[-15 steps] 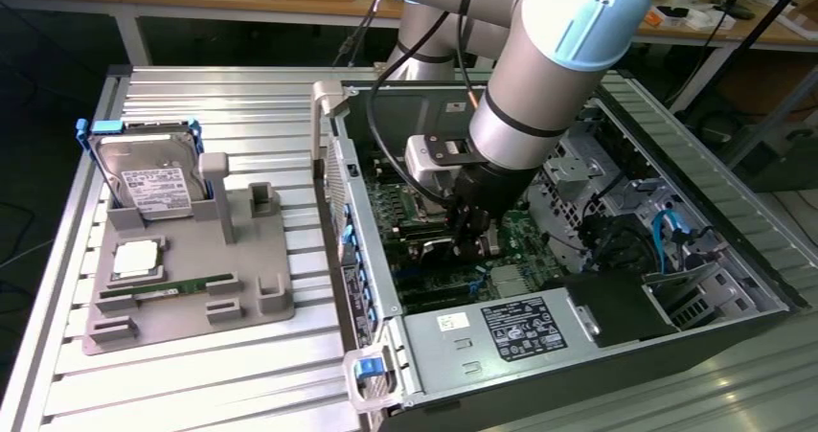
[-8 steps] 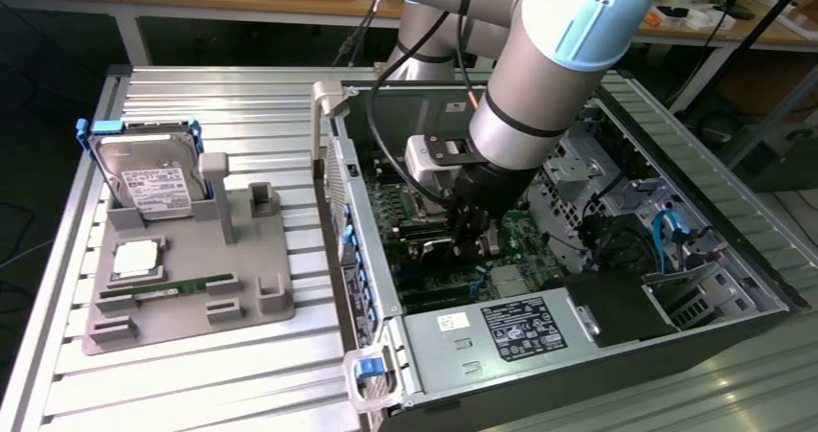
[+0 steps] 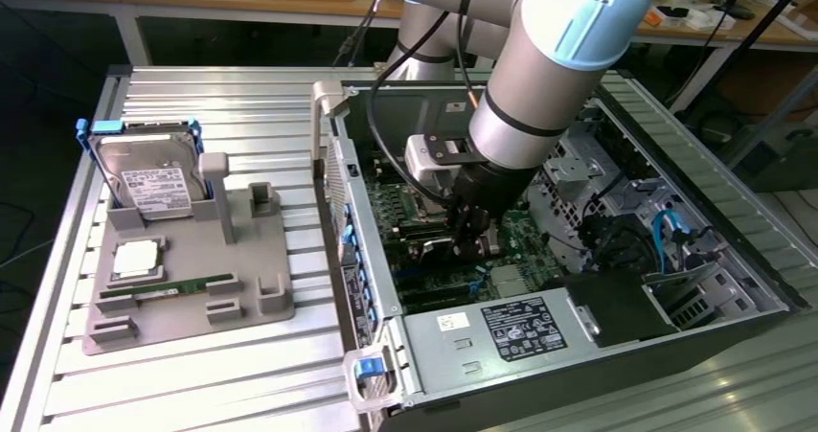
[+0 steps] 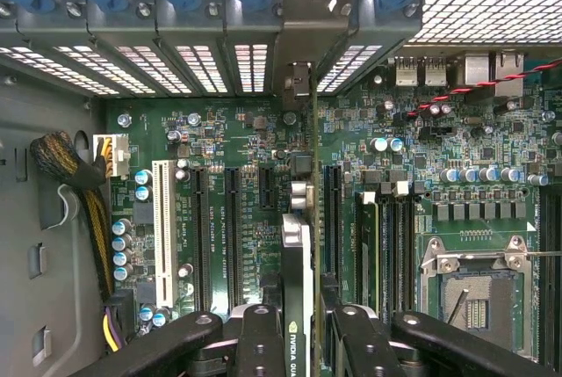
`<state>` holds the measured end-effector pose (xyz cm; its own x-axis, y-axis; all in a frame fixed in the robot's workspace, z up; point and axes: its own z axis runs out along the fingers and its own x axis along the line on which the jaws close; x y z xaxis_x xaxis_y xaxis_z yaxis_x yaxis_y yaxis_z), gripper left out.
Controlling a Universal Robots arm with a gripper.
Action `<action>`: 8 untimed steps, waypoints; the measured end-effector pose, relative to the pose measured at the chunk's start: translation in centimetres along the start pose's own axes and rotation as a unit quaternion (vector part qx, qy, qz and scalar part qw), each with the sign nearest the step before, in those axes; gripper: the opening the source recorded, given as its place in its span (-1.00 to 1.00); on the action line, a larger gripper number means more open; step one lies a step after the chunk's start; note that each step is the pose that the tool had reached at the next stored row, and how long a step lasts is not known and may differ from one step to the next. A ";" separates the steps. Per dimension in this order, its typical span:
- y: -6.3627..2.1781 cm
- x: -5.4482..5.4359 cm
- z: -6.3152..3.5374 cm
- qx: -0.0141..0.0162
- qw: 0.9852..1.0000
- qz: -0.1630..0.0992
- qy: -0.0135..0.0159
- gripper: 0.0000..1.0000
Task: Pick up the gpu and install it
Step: 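Insert the gpu into the slot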
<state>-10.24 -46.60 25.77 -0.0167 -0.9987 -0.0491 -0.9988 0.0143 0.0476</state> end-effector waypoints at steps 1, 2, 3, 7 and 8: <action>0.00 0.0 0.00 0.000 1.000 0.000 0.000 -0.47; 0.00 0.0 0.00 0.000 1.000 0.000 0.000 -0.47; 0.00 0.0 0.00 0.000 1.000 0.000 0.000 -0.47; 0.01 0.0 -0.11 0.000 1.000 0.000 0.000 -0.47; 0.01 0.0 -0.22 0.000 1.000 0.000 0.000 -0.47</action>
<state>-10.24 -46.60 25.99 -0.0167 -0.9986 -0.0493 -0.9988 0.0144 0.0473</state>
